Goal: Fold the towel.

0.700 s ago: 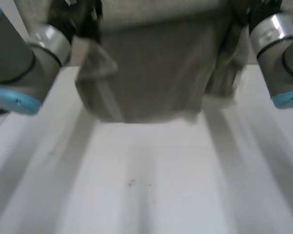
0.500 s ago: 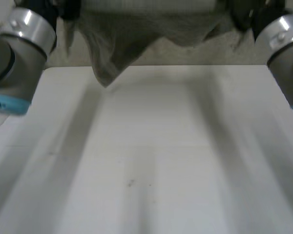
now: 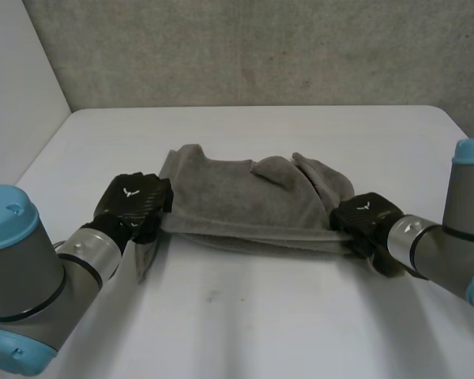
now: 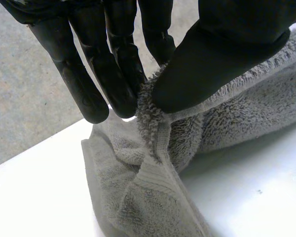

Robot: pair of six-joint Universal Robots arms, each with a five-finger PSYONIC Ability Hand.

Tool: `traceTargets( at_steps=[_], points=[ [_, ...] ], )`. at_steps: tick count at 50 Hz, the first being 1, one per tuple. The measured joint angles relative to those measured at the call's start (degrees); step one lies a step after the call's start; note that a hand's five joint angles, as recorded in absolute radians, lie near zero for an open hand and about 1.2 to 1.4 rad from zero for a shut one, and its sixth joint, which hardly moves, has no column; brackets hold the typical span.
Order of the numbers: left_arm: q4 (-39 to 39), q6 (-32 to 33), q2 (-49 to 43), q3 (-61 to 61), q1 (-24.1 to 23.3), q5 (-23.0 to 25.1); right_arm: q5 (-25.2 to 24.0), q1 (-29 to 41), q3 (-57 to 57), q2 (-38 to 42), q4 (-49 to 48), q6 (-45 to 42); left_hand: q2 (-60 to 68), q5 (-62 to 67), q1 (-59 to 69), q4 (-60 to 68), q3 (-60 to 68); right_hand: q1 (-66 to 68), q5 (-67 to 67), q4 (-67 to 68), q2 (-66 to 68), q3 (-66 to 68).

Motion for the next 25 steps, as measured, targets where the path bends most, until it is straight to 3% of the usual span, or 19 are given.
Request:
traceTargets(
  at_steps=[7,25],
  points=[
    [0.6,0.0,0.1,0.3,0.3,0.0,0.3,-3.0,6.5,-1.6,-7.9,6.9,0.0,0.0,0.0,0.0,0.0,-30.3,-26.0,-26.2,-26.1,-25.7],
    [0.5,-0.1,0.1,1.2,3.8,-0.1,0.1,-9.8,16.9,-9.0,-12.9,16.5,0.0,0.0,0.0,0.0,0.0,-49.6,-43.5,-43.5,-42.9,-43.0]
  ],
)
